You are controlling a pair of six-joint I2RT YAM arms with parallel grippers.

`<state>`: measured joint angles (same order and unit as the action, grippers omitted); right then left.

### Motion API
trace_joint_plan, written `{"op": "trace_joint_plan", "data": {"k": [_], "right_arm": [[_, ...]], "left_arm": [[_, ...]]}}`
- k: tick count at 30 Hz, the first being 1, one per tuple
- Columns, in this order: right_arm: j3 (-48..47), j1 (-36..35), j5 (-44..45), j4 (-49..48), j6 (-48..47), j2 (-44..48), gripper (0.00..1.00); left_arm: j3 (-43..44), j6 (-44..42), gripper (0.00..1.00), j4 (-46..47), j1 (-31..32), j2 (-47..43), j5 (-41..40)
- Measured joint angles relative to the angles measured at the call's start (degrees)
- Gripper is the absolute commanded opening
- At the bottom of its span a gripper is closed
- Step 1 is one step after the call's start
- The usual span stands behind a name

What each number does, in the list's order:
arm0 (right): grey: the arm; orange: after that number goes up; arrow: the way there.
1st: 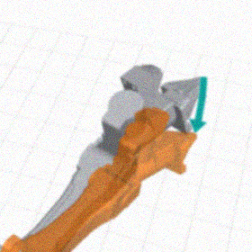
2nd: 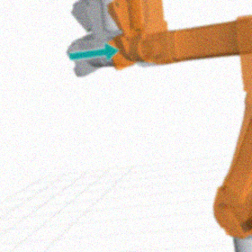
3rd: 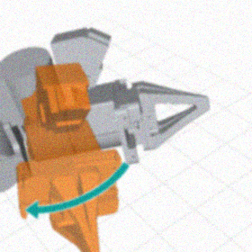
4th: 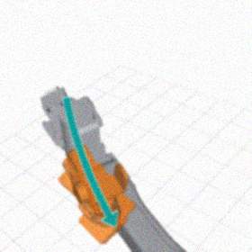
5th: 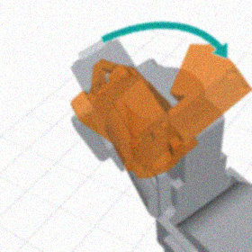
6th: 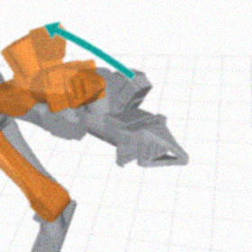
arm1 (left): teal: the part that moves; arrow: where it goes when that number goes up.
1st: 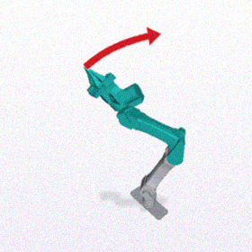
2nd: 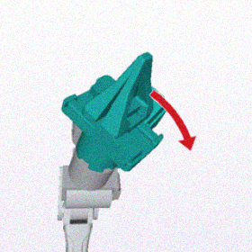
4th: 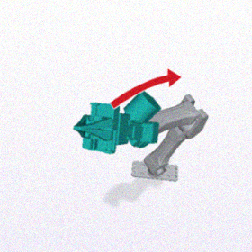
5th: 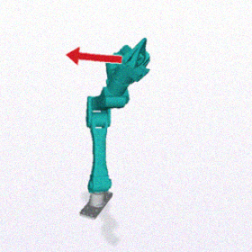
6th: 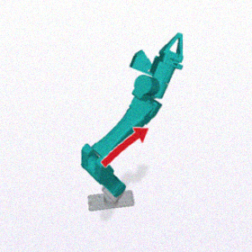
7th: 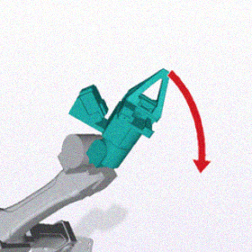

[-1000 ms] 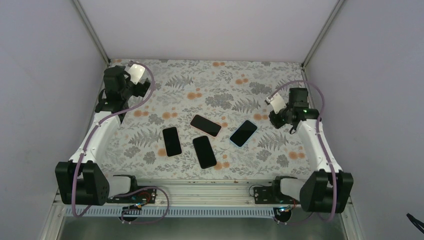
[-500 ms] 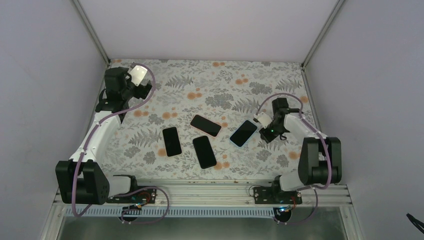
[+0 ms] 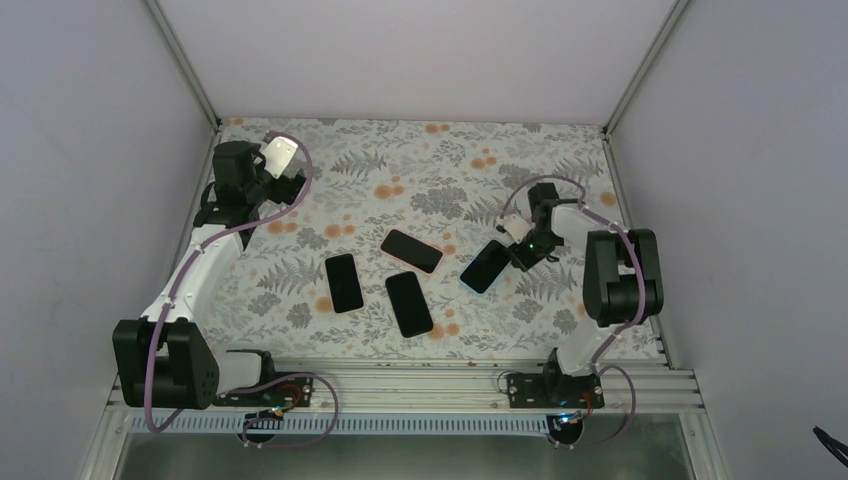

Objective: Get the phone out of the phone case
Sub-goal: Pick up the phone at the center of the board.

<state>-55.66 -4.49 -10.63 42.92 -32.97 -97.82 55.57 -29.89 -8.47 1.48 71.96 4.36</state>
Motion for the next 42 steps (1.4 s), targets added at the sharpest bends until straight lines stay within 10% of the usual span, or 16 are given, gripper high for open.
{"op": "trace_joint_plan", "data": {"k": [18,21,23,24,42], "right_arm": [[-34.8,-16.8,-1.2,8.2,2.1,-24.2,0.04],[-34.0,-19.5,-2.2,7.5,3.4,-23.1,0.45],[-30.9,-19.8,-1.9,4.9,4.8,-20.4,0.93],[-28.6,-19.5,-1.5,3.6,5.6,-17.8,0.99],[-5.2,-21.7,17.7,-1.8,32.5,2.8,1.00]], "left_arm": [[-1.4,-0.1,1.00,0.2,-0.1,-1.7,0.3],[-2.0,-0.2,1.00,0.2,-0.1,-2.2,0.2],[-2.6,-0.4,1.00,0.3,-0.2,-2.4,0.2],[-2.8,-0.4,1.00,0.3,-0.2,-2.5,0.2],[-3.4,-0.5,1.00,1.1,-0.2,-0.9,0.3]]}}
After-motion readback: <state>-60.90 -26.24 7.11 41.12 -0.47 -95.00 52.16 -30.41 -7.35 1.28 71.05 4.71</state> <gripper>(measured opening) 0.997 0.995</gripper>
